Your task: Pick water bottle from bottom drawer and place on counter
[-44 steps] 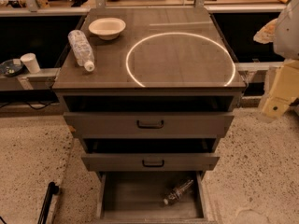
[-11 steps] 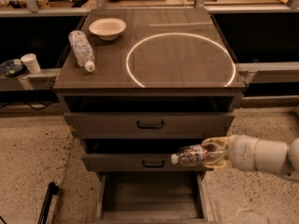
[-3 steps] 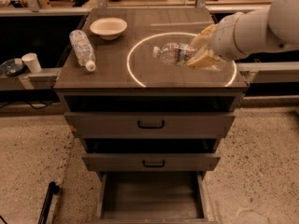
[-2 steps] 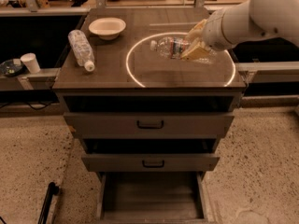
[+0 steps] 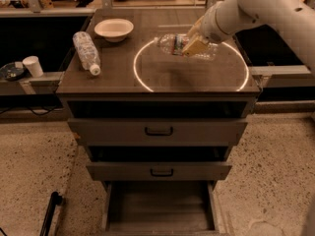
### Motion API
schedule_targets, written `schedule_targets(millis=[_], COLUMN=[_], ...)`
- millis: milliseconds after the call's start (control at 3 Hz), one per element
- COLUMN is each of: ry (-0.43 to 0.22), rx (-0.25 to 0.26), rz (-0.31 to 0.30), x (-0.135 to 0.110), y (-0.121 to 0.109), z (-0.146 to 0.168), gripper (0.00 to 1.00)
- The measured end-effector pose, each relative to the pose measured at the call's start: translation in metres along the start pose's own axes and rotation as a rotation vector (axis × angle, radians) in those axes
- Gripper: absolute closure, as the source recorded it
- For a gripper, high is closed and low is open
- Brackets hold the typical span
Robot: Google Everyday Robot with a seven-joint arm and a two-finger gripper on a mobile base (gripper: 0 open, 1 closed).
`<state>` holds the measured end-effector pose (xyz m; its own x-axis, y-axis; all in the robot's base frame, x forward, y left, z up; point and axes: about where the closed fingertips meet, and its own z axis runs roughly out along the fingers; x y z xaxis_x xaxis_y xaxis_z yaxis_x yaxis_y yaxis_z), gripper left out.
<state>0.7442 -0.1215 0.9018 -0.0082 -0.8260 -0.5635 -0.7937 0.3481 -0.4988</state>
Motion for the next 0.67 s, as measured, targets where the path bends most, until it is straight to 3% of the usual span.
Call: schedule_targets(millis=[333, 667], ry=[0.014, 0.012], rx=[-0.026, -0.027], rz=[0.038, 0.039], x=[-0.0089, -0.0112], y=[-0.0049, -0.0053], z=[0.0277, 0.0288], gripper=[0.26, 0.05])
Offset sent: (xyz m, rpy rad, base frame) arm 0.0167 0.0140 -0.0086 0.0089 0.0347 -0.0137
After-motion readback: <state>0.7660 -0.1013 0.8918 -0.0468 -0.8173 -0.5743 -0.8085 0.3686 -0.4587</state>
